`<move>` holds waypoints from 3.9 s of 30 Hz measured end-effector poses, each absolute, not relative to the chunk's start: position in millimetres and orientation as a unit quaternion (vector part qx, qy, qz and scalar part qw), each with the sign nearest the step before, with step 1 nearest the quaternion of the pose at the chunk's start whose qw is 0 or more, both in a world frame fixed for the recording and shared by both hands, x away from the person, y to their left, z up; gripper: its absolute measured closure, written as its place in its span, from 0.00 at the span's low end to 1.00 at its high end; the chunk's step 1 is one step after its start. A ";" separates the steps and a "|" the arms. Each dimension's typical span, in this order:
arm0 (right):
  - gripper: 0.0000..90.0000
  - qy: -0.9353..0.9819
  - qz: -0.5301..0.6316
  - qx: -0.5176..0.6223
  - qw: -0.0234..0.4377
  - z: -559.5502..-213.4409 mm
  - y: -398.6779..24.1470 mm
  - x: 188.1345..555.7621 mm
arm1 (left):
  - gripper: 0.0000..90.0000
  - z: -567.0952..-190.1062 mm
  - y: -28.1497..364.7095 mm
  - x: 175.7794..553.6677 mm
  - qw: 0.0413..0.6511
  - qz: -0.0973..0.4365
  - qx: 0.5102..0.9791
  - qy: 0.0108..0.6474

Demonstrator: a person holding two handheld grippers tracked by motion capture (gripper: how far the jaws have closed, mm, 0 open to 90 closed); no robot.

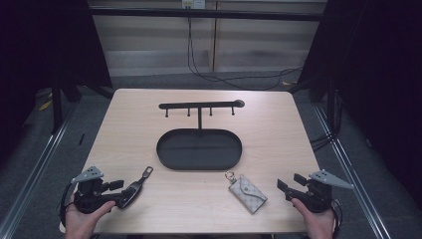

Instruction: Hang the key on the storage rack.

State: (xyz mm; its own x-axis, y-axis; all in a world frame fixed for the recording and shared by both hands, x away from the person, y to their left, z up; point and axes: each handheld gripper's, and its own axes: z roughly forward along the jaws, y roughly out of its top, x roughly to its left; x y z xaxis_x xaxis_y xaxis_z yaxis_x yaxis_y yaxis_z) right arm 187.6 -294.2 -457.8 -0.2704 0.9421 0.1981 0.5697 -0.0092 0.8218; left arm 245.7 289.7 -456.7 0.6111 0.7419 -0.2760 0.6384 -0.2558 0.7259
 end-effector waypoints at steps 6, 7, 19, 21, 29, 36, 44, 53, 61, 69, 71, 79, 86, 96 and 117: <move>0.34 0.666 0.460 0.555 0.191 -454.8 -280.7 180.5 | 0.47 -453.8 285.9 246.1 0.415 0.070 0.798 0.432; 0.34 0.675 0.454 0.547 0.198 -454.5 -276.5 179.6 | 0.47 -453.2 285.3 246.1 0.413 0.071 0.799 0.431; 0.33 0.680 0.437 0.548 0.214 -453.8 -281.3 183.3 | 0.51 -444.6 282.6 244.4 0.427 0.066 0.798 0.421; 0.32 0.680 0.434 0.552 0.213 -455.4 -282.6 185.4 | 0.53 -442.1 281.7 245.3 0.421 0.070 0.802 0.418; 0.32 0.683 0.434 0.550 0.204 -458.2 -281.7 187.5 | 0.59 -433.5 273.6 254.1 0.386 0.062 0.820 0.418; 0.31 0.689 0.432 0.547 0.199 -459.4 -279.7 188.5 | 0.62 -423.3 268.9 261.9 0.370 0.064 0.829 0.415; 0.31 0.691 0.430 0.547 0.194 -460.1 -279.6 189.4 | 0.73 -424.3 258.3 276.8 0.328 0.046 0.849 0.411; 0.30 0.697 0.426 0.544 0.191 -461.2 -277.8 190.8 | 0.69 -427.7 247.8 291.3 0.295 0.044 0.860 0.414; 0.30 0.702 0.424 0.541 0.188 -461.9 -276.1 192.3 | 0.65 -421.3 238.2 307.0 0.266 0.044 0.869 0.416; 0.30 0.702 0.421 0.542 0.188 -462.2 -275.9 192.6 | 0.65 -418.5 233.2 315.8 0.252 0.036 0.873 0.416; 0.30 0.702 0.422 0.542 0.188 -462.3 -276.0 192.8 | 0.70 -417.5 233.2 318.5 0.252 0.033 0.870 0.422; 0.30 0.702 0.421 0.543 0.187 -462.9 -276.2 193.5 | 0.69 -415.9 229.0 328.4 0.227 0.014 0.881 0.416; 0.30 0.702 0.420 0.545 0.185 -463.1 -276.1 193.7 | 0.70 -419.6 225.5 335.9 0.204 0.008 0.883 0.422; 0.30 0.703 0.418 0.545 0.185 -463.3 -275.7 194.0 | 0.68 -426.5 219.9 347.4 0.167 -0.001 0.889 0.426; 0.30 0.705 0.417 0.545 0.183 -463.9 -275.6 194.2 | 0.65 -448.7 203.0 364.0 0.106 -0.005 0.896 0.432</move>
State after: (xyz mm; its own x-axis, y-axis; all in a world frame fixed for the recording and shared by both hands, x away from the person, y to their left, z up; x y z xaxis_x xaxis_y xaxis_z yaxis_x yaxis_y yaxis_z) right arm 194.2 -275.6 -463.9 -0.3400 0.9197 0.1961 0.6151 0.0598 0.7862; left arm 364.0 203.0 -448.7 0.6267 0.7727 -0.1008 0.7748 -0.6042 0.1861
